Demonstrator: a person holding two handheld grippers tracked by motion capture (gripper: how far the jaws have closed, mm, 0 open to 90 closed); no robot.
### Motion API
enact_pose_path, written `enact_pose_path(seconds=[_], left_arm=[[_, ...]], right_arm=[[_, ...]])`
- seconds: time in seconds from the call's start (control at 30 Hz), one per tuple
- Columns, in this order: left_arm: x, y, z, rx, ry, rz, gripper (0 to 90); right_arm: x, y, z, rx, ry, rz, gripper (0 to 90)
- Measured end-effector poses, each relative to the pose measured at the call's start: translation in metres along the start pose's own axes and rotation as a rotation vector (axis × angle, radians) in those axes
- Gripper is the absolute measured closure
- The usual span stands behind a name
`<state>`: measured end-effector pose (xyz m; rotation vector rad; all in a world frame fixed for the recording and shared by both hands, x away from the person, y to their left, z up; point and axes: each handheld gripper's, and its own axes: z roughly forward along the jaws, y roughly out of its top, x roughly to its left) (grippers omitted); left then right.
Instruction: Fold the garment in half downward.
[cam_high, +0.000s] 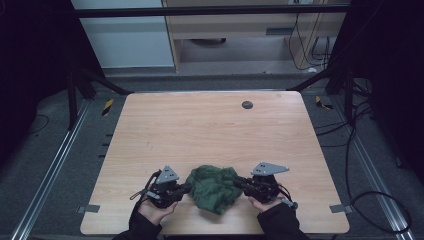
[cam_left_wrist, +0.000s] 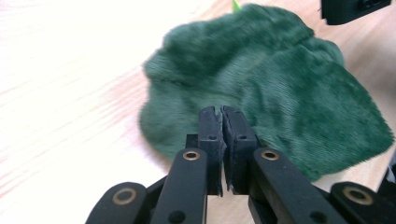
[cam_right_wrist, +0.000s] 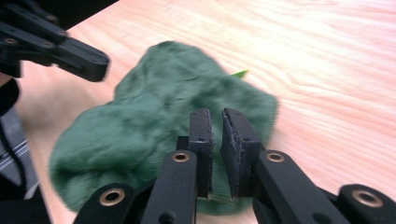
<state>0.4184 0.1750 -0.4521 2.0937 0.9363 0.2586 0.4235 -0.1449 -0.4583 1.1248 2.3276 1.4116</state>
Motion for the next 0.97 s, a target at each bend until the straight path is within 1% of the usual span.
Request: enact_pose_path(seconds=[0.03,0.13,0.2,0.3,0.4,0.5,0.63,0.77,0.87,0.97], left_arm=[[0.003,0.000,-0.002,-0.006,0.008,-0.006,85.6],[0.012,0.000,-0.007,-0.021,0.034,-0.028,82.5],[0.018,-0.002,-0.010,-0.032,0.048,-0.049,80.7],[0.027,-0.004,-0.014,-0.038,0.078,-0.064,78.0],[0.034,-0.006,-0.018,-0.050,0.104,-0.084,74.8],[0.042,-0.009,-0.021,-0.054,0.138,-0.093,69.9],[0.053,-0.014,-0.022,-0.046,0.179,-0.106,61.9],[0.065,-0.019,-0.024,-0.052,0.227,-0.116,54.8],[0.074,-0.023,-0.026,-0.050,0.262,-0.121,49.5],[0.084,-0.027,-0.028,-0.048,0.287,-0.143,46.0]], right_arm=[[-0.002,0.000,-0.001,-0.002,-0.006,0.002,79.8],[-0.009,0.000,-0.005,-0.015,-0.050,0.011,74.9],[-0.013,-0.001,-0.007,-0.023,-0.071,0.018,72.1],[-0.020,-0.001,-0.011,-0.021,-0.104,0.020,68.4],[-0.027,-0.002,-0.015,-0.022,-0.135,0.036,65.2],[-0.033,-0.004,-0.018,-0.020,-0.167,0.049,60.9],[-0.043,-0.008,-0.021,-0.014,-0.214,0.063,54.9],[-0.053,-0.012,-0.023,-0.009,-0.256,0.076,47.5],[-0.061,-0.014,-0.024,-0.004,-0.292,0.076,42.0],[-0.066,-0.016,-0.026,-0.004,-0.318,0.086,37.7]])
